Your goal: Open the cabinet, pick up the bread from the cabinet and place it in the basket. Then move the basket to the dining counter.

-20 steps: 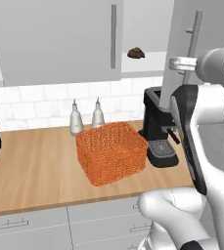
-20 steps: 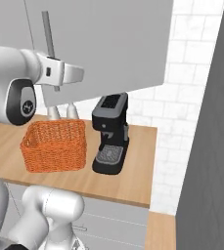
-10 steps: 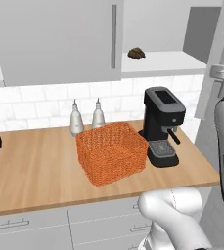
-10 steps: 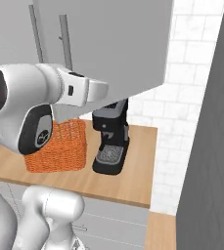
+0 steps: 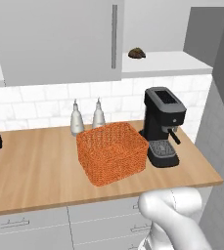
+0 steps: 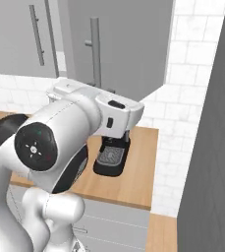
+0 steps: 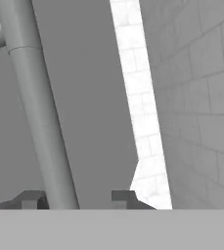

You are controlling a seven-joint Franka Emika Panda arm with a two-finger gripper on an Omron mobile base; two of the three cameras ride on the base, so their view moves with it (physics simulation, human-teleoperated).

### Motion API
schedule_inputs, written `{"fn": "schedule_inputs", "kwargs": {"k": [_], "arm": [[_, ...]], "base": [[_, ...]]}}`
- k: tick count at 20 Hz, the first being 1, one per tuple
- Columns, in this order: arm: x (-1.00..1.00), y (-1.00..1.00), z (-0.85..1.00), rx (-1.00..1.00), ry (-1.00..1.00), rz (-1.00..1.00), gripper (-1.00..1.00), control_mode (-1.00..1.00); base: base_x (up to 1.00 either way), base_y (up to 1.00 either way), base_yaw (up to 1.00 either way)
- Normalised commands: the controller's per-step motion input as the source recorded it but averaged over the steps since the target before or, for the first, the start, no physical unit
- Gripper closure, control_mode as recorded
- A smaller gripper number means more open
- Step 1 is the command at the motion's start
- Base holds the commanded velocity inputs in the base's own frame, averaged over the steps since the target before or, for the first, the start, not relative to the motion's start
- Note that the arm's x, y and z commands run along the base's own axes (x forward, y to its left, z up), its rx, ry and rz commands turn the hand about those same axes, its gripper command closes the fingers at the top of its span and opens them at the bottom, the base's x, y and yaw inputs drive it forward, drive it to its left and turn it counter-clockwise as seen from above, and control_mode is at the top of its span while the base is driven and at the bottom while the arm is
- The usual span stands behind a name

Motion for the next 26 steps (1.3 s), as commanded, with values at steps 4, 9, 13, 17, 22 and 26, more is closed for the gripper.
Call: {"fn": "schedule_inputs", "kwargs": {"k": [4, 9, 13, 17, 22, 26], "arm": [[-1.0, 0.44, -0.03, 0.0, -0.35, -0.07, -1.0, -1.0], [-1.0, 0.92, 0.0, 0.0, -0.36, -0.12, -1.0, -1.0], [-0.08, 1.0, 0.05, -0.03, -0.12, -0.14, -1.0, -1.0], [0.21, 1.0, 0.09, -0.05, -0.04, -0.16, -1.0, -1.0], [0.81, 0.71, -0.1, -0.01, 0.07, -0.31, -1.0, -1.0], [1.0, 0.06, -0.17, 0.04, 0.09, -0.29, -1.0, -1.0]], "base": [[0.0, 0.0, 0.0], [0.0, 0.0, 0.0], [0.0, 0.0, 0.0], [0.0, 0.0, 0.0], [0.0, 0.0, 0.0], [0.0, 0.0, 0.0]]}}
